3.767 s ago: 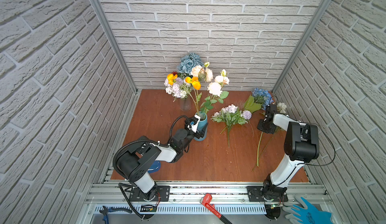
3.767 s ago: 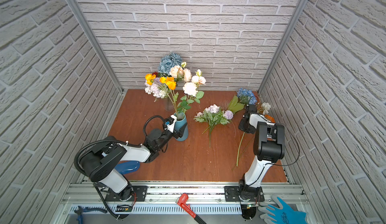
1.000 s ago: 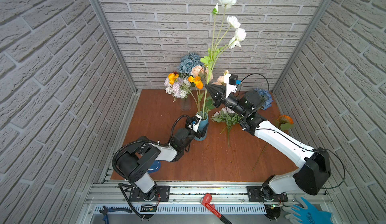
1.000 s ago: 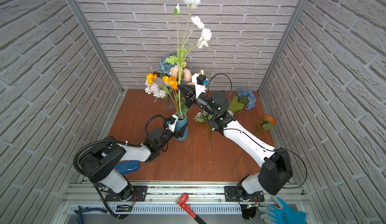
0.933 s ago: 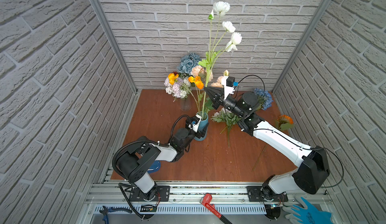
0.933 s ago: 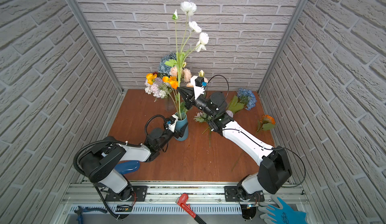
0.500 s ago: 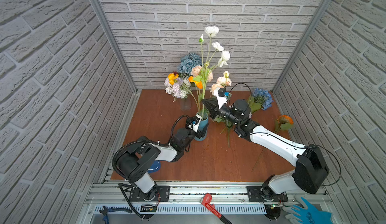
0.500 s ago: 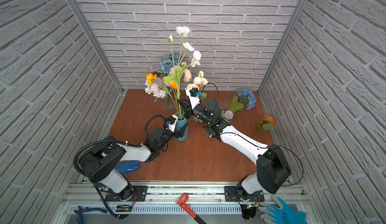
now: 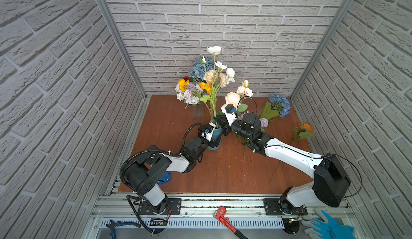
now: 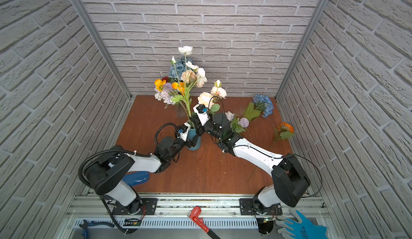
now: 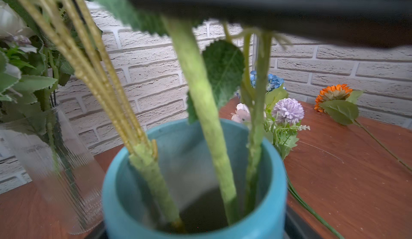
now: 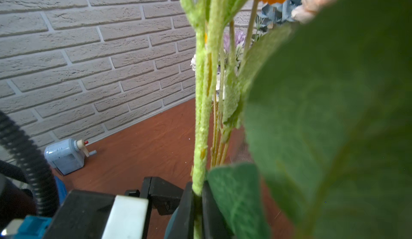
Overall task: Arrange flowers in a vase
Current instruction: Place the flower in the vase.
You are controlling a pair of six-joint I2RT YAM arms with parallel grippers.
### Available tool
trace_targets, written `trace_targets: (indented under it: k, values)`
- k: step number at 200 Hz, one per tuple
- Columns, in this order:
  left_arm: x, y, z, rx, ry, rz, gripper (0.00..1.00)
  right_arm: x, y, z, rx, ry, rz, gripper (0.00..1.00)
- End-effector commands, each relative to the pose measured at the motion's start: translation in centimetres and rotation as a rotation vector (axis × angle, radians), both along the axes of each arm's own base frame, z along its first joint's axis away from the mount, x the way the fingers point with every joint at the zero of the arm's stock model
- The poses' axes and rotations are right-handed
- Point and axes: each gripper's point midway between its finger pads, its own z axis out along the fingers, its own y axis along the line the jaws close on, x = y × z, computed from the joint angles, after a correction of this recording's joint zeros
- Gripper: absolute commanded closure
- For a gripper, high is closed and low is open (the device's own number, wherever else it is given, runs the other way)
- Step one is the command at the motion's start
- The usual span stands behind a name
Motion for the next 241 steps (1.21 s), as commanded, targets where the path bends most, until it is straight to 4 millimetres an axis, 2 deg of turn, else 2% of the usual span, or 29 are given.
trace_targets:
  k: [1, 57, 110, 140, 158, 189, 220, 241]
  values:
    - [-0.6, -0.6, 0.6, -0.003, -0.014, -0.032, 1.00, -0.4, -0.4, 0.2, -0.023, -0.016, -0.016, 0.90]
    - [-0.6, -0.6, 0.7, -0.003, -0.018, -0.032, 1.00, -0.8, -0.9, 1.3, -0.018, -0.019, -0.032, 0.70]
    - [-0.6, -0.6, 0.7, 0.000, -0.020, -0.028, 1.00, -3.3, -2.3, 3.3, -0.007, 0.060, -0.017, 0.63]
    - [-0.6, -0.7, 0.7, -0.003, -0.016, -0.029, 1.00, -4.8, -4.2, 2.7, -0.046, 0.134, -0.059, 0.62]
    - [-0.5, -0.6, 0.6, -0.008, -0.010, -0.028, 1.00, -5.2, -6.5, 1.4, -0.095, 0.195, -0.154, 0.62]
    - [-0.7, -0.7, 0.6, -0.013, -0.009, -0.031, 1.00, -4.6, -12.1, -2.0, -0.210, 0.276, -0.438, 0.61]
    - [-0.7, -0.7, 0.7, -0.009, -0.012, -0.032, 1.00, -4.0, -20.1, -5.5, -0.302, 0.381, -0.850, 0.56]
    - [-0.7, -0.8, 0.6, 0.005, -0.013, -0.032, 1.00, -4.1, -24.8, -8.1, -0.297, 0.512, -1.011, 0.55]
